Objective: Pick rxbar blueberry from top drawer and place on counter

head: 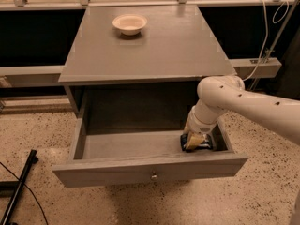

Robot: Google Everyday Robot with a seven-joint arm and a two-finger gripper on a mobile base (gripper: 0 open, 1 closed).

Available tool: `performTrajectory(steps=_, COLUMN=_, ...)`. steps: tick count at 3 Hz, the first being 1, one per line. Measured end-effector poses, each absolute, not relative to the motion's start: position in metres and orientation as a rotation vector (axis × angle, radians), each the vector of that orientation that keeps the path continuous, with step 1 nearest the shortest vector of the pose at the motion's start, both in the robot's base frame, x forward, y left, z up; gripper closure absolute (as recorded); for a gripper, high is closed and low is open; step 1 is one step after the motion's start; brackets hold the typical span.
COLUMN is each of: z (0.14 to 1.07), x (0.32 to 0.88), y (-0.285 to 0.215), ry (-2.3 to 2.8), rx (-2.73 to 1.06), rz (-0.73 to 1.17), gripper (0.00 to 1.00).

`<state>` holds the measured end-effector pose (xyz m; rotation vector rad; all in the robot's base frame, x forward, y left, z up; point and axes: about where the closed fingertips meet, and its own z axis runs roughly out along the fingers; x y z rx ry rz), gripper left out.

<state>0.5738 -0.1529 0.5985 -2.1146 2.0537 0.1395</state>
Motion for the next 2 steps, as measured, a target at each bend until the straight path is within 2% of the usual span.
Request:
performTrajectory(steps=1, z=0.601, x=0.578, y=-0.152, ry=2.03, rx=-2.129, rz=0.16, gripper=0.85)
performTrajectory(steps=2, z=0.636, x=0.575, y=-0.161, ry=1.999, rx=-2.12, rz=0.195, gripper=1.0)
